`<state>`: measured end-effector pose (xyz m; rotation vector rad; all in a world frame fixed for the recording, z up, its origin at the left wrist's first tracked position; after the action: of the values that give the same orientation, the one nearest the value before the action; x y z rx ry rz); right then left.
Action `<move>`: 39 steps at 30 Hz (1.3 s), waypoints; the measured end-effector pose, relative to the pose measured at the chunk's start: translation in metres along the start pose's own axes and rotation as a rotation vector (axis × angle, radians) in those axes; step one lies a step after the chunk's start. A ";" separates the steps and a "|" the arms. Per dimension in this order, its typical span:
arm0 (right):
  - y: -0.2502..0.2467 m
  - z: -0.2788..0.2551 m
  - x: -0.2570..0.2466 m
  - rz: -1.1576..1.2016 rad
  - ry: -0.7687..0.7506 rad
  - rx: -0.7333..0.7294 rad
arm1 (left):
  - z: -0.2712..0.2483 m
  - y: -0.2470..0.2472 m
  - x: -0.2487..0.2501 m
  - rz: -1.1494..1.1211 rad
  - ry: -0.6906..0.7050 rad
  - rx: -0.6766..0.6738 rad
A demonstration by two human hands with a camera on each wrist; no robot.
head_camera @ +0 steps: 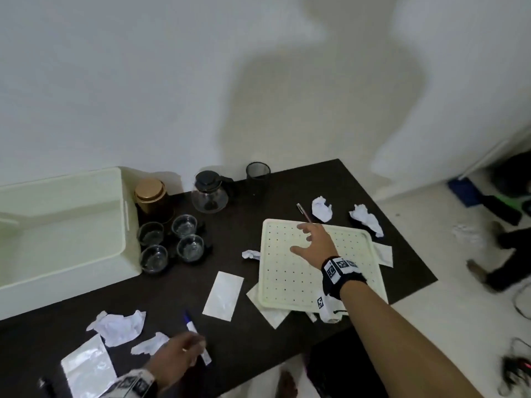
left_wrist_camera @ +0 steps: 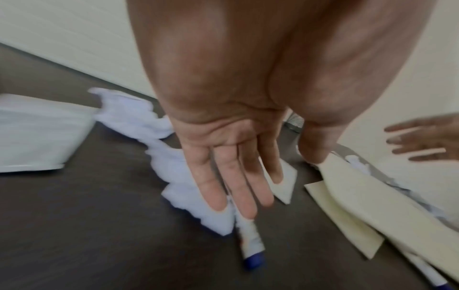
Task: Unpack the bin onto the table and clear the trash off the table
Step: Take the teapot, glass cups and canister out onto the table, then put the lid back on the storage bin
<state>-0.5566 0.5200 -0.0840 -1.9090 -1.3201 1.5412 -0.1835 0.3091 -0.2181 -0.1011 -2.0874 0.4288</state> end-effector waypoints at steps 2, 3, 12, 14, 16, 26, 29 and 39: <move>-0.026 -0.006 0.054 0.034 0.093 0.036 | 0.037 0.010 0.059 0.076 0.101 0.022; -0.038 -0.009 0.080 0.047 0.139 0.055 | 0.053 0.016 0.084 0.102 0.123 0.049; -0.084 -0.015 0.274 -0.076 0.444 0.103 | 0.157 0.091 0.143 0.282 0.149 0.102; -0.081 -0.011 0.296 -0.136 0.472 0.079 | 0.162 0.104 0.148 0.368 0.145 0.154; -0.077 -0.005 0.310 -0.131 0.467 0.055 | 0.164 0.114 0.149 0.428 0.107 0.204; -0.063 0.023 0.316 0.065 0.429 -0.088 | 0.169 0.104 0.146 0.473 0.021 0.307; -0.062 0.026 0.310 0.173 0.421 -0.093 | 0.165 0.094 0.155 0.462 0.020 0.312; -0.088 0.053 0.183 0.274 0.190 -0.087 | 0.122 -0.005 0.200 0.371 0.121 0.487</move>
<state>-0.6482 0.7007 -0.1408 -2.3063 -1.0974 1.3968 -0.3920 0.3209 -0.1121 -0.2207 -1.7912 1.1140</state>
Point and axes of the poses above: each hand's wrist, its own z-axis towards the middle knuckle, its own y-axis out of the palm, x = y × z, the point moved 10 cm from there along z, towards the middle knuckle, and after that the axes turned 14 degrees about y, right-handed, at the moved point
